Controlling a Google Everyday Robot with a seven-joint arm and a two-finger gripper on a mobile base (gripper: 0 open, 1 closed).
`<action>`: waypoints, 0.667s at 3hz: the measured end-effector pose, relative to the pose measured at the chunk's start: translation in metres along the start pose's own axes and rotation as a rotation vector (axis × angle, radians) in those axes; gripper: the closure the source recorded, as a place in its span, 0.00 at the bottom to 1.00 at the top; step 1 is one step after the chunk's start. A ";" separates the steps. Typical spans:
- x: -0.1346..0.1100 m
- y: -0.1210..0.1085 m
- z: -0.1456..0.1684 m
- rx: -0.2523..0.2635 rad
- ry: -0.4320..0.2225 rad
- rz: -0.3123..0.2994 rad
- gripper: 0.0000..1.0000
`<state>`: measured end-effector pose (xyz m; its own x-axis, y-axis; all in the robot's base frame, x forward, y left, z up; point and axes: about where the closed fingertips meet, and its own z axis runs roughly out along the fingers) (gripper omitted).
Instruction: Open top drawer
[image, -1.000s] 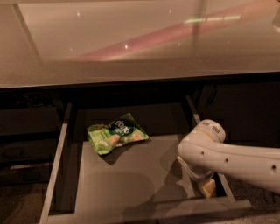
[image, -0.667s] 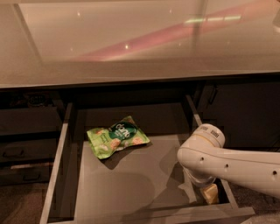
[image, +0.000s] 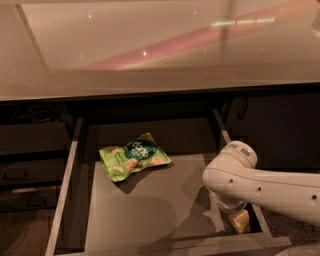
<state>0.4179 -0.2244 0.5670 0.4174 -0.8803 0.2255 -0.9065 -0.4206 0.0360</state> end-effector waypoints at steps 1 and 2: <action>0.008 0.009 -0.042 0.079 -0.009 0.010 0.00; 0.014 0.016 -0.080 0.149 -0.017 0.018 0.00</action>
Offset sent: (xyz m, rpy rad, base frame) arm -0.0353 -0.0078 0.2170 0.2059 -0.3287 0.0391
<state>0.4044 -0.2262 0.6485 0.4029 -0.8913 0.2081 -0.8951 -0.4311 -0.1133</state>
